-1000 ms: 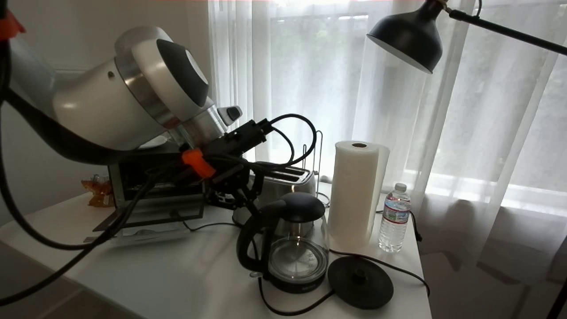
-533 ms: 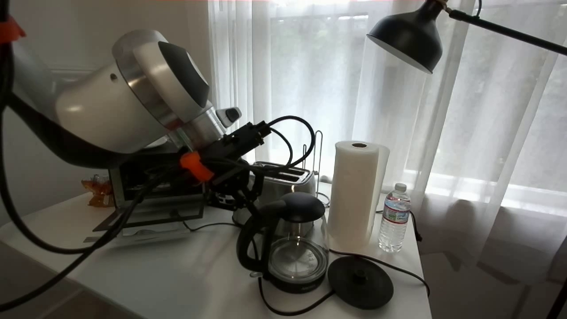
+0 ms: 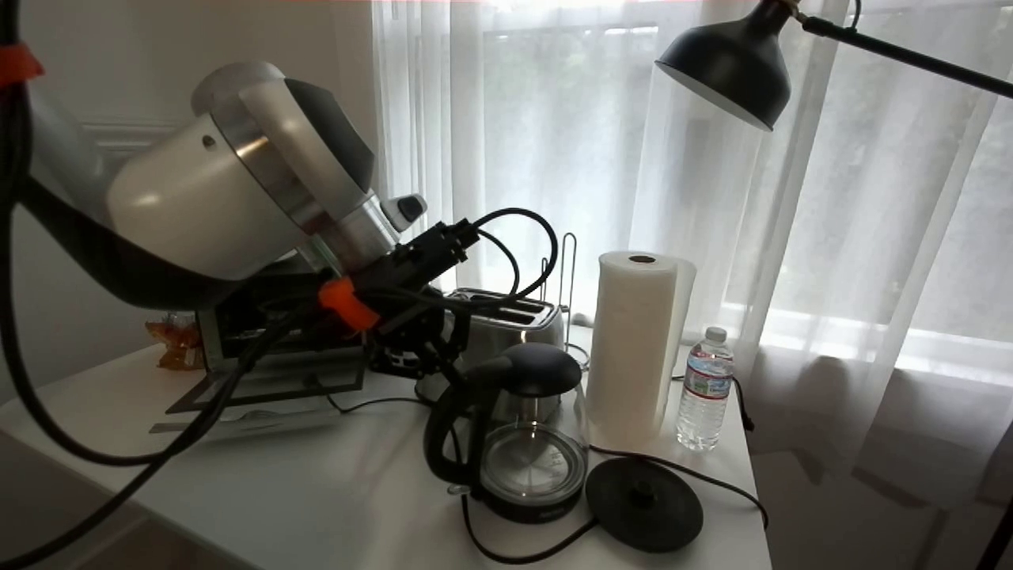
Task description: Open the lid on the kettle
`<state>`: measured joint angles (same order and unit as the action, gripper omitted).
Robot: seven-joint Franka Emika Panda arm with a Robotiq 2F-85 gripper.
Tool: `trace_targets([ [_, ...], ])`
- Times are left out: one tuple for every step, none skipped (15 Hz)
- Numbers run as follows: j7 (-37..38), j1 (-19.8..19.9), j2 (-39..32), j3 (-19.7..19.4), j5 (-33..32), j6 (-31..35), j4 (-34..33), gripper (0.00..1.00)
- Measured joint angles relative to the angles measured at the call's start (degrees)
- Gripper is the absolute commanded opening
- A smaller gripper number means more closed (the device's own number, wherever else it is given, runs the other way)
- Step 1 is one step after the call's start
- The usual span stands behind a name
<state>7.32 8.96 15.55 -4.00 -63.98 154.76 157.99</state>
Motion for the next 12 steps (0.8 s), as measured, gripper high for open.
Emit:
trace_targets([
  [0.84, 0.00, -0.06, 0.00, -1.01, 0.02, 0.00, 0.00],
  [1.71, 0.01, -0.10, 0.00, -2.04, 0.03, 0.00, 0.00],
  [2.46, 0.01, -0.14, 0.00, -2.84, 0.04, 0.00, 0.00],
  [2.93, 0.01, -0.16, 0.00, -3.33, 0.04, 0.00, 0.00],
  [3.34, 0.01, -0.18, 0.00, -3.69, 0.06, 0.00, 0.00],
  [3.57, 0.01, -0.18, 0.00, -3.83, 0.07, 0.00, 0.00],
  [3.62, 0.01, -0.18, 0.00, -3.83, 0.09, 0.00, 0.00],
  [3.66, 0.01, -0.18, -0.01, -3.83, 0.14, 0.00, 0.00],
  [3.69, 0.01, -0.18, -0.03, -3.83, 0.27, -0.02, 0.00],
  [3.73, 0.01, -0.18, -0.06, -3.83, 0.43, -0.07, 0.00],
  [3.78, 0.01, -0.16, -0.10, -3.83, 0.63, -0.16, 0.00],
  [3.83, 0.01, -0.15, -0.18, -3.83, 0.85, -0.28, 0.00],
])
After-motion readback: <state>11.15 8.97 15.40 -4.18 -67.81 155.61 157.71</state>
